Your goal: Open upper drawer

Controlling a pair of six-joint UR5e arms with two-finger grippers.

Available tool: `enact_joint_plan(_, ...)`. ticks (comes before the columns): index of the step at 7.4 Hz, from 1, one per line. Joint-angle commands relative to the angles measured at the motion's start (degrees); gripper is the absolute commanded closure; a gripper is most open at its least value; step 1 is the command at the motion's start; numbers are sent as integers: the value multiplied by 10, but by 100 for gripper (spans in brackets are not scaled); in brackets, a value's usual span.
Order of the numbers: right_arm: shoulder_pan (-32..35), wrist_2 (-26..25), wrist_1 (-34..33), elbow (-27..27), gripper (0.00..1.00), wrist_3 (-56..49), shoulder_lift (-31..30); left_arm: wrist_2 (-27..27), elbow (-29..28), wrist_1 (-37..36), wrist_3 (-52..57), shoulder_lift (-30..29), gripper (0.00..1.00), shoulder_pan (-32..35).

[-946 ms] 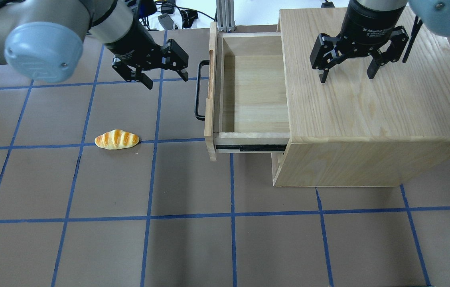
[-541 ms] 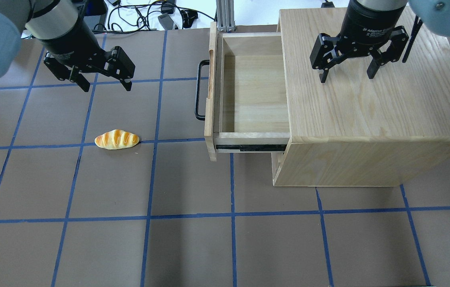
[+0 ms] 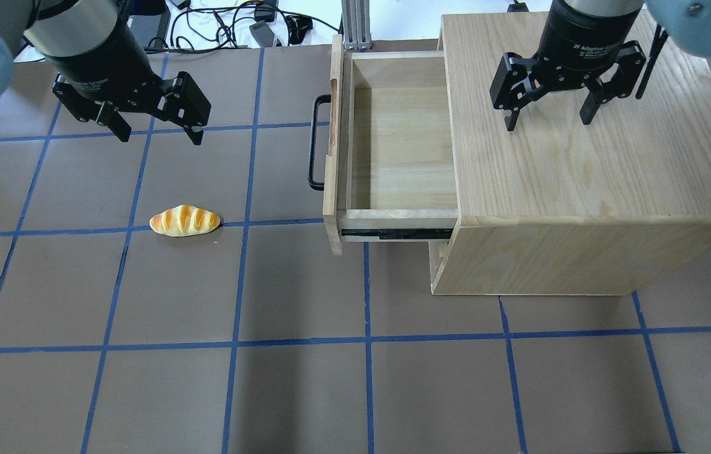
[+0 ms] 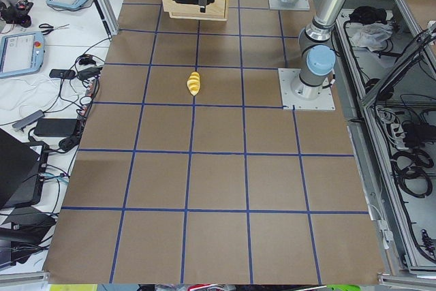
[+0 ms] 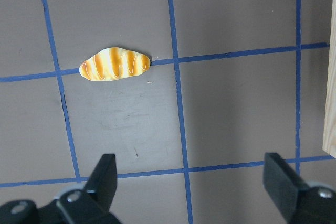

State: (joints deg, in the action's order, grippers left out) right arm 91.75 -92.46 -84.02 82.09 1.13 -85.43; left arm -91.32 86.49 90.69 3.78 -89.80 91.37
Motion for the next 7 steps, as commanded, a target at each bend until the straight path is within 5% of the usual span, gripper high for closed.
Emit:
enact_joint_plan(1,0,0,0,0,0,0,0,1,3,-3,0,1,0,0)
enact_joint_plan(7,0,0,0,0,0,0,0,1,4,-6,0,6,0,0)
